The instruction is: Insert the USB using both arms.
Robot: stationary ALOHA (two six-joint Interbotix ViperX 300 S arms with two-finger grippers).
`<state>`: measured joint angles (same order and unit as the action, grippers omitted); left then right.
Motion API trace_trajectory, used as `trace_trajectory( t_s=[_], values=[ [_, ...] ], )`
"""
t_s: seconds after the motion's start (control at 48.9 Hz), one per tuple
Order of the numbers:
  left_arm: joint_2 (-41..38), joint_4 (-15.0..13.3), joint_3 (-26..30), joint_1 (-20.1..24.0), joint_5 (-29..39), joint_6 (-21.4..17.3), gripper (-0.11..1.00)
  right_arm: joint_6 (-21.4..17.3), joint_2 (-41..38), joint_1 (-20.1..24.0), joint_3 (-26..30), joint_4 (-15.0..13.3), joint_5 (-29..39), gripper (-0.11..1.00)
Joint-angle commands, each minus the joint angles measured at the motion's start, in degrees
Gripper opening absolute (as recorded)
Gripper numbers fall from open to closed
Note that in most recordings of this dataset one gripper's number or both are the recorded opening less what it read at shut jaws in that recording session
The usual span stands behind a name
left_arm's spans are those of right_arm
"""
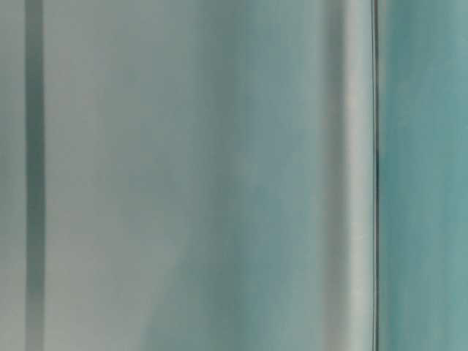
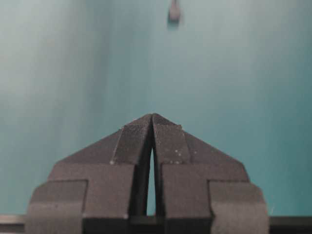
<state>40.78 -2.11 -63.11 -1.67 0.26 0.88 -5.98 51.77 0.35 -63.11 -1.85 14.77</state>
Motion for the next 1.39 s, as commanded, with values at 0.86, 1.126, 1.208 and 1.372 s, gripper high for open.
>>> trace_trajectory(
  t_s=[0.86, 1.126, 1.208, 1.372],
  values=[
    [-20.4, 0.3, 3.0, 3.3, -1.0, -0.4, 0.8, -1.8, -39.6, -0.2, 8.5, -0.3, -5.4, 0.53],
    [-25.4, 0.5, 5.2, 3.3, -0.7, -4.8, 0.87, -1.8, -45.4, -1.1, 10.7, -0.3, -4.1, 0.53],
    [-27.1, 0.5, 6.1, 3.3, -0.1, -6.5, 0.87, -1.8, -46.1, -1.5, 11.3, -0.3, -3.6, 0.53],
    [-29.6, 0.6, 7.7, 3.5, 1.2, -7.6, 0.87, -1.8, -46.7, -2.5, 11.7, -0.4, -3.5, 0.53]
  ],
)
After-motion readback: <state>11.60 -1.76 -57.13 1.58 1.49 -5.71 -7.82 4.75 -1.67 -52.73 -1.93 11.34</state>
